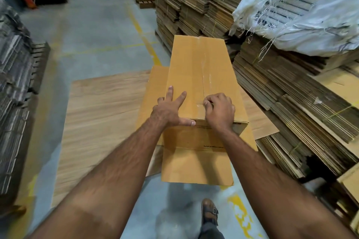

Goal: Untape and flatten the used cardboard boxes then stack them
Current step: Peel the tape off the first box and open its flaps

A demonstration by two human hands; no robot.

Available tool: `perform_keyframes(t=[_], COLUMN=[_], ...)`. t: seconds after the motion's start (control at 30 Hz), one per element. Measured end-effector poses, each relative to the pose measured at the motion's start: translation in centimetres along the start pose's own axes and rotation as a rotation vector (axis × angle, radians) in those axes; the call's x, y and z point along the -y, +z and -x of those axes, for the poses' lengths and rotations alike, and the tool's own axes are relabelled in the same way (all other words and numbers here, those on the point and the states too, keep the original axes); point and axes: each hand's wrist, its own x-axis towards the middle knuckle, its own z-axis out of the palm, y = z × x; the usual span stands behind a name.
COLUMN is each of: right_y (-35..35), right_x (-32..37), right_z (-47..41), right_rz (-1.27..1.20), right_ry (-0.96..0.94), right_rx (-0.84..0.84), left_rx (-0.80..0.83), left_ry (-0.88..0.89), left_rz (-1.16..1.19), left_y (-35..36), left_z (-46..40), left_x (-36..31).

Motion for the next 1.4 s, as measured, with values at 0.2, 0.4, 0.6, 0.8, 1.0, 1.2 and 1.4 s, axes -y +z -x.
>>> perform_keyframes(t=[0.2,0.4,0.6,0.8,1.0,1.2,1.4], right_y=[-1.0,-3.3,-6.2,-7.6,-7.9,-6.9,-3.3], right_x=[-0.7,-0.7,-0.2,0.4,0.9,0.3,-2.9], right_z=[0.2,1.0,1.4,1.2,1.8,5.4,9.7], right_rz=[-0.251,-0.658,-0.791,-0.538,-0.240,-0.327,-0.161], right_ry=[0.017,0.142,0.193,-0.001,-0.233,-0.178,-0.228], right_rx=[0.063,0.184,0.162,0.168,0.104,0.030,0.222], left_rx=[0.001,-0.003,0.006,-0.003,-0.011,-0.024,-0.032], left_ry=[-0.009,-0.007,-0.015,-0.015,-0.017,-0.027,-0.020], left_rz=[0.006,0.000,-0.009,-0.016,-0.005,0.012,-0.002], left_y=[-0.1,0.0,0.0,0.0,0.0,0.1,0.2], left_z=[0.1,0.1,-0.1,0.0,0.1,0.0,-0.2], left_x=[-0.1,0.0,0.0,-0.1,-0.2,-0.2,-0.1])
